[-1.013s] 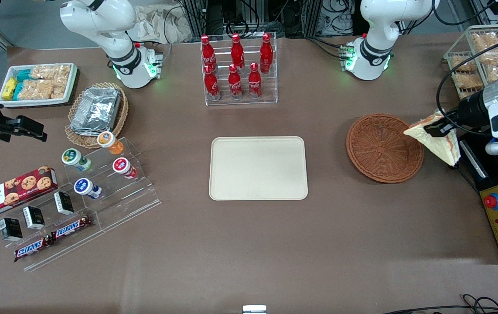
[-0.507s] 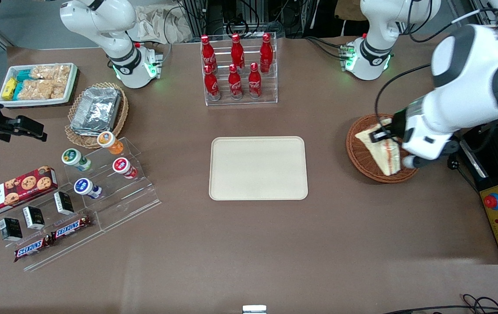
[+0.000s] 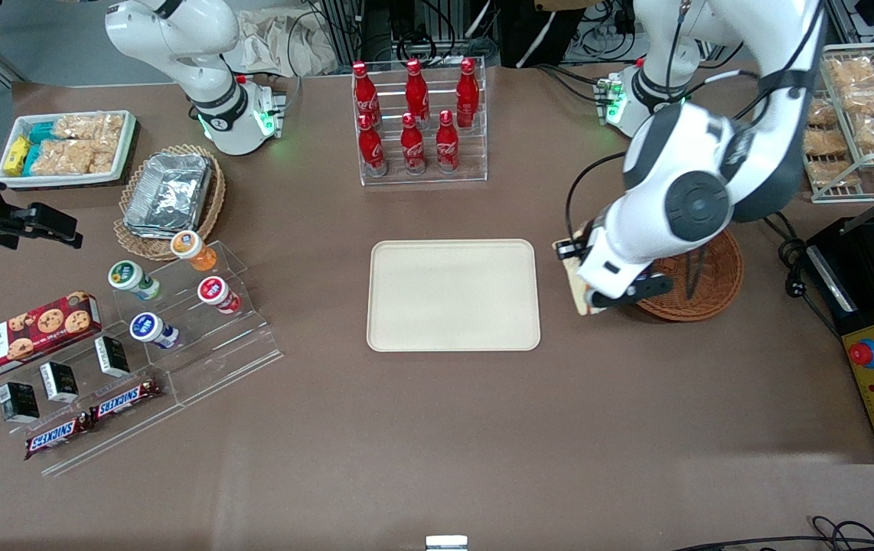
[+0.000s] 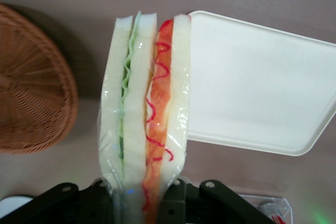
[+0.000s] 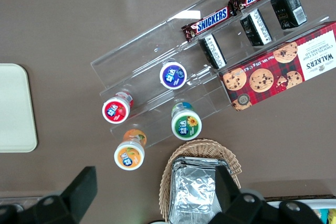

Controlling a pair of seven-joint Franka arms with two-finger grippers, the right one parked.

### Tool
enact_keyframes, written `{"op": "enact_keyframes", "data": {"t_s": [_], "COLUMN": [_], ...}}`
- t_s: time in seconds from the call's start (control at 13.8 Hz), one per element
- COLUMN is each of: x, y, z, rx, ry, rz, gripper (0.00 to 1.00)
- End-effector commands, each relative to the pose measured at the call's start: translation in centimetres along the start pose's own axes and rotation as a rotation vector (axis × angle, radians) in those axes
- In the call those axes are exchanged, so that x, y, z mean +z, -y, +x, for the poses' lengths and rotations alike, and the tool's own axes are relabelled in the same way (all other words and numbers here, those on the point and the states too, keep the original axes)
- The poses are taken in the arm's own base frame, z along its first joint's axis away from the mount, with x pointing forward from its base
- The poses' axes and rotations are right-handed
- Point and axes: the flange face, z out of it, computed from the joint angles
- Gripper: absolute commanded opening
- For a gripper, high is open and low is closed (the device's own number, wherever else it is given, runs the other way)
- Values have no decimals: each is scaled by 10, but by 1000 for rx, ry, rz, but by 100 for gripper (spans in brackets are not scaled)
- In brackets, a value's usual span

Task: Place sandwich from basket to tray
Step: 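Carry the held sandwich with the left gripper over the white tray, then lower the sandwich onto the tray and open the left gripper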

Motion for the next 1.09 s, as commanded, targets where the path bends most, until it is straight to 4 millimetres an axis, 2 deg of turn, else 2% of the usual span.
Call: {"op": "enact_keyframes", "data": {"t_s": [0.0, 0.22, 0.36, 0.72, 1.01], "x": [37, 86, 114, 166, 196], "y": [-28, -54, -60, -72, -75], "z": [15, 24, 27, 27, 25], "rx": [41, 66, 74, 95, 138], "ry": [-10, -19, -2, 52, 99], "rz": [24, 23, 44, 79, 102], "gripper": [22, 22, 22, 22, 22]}}
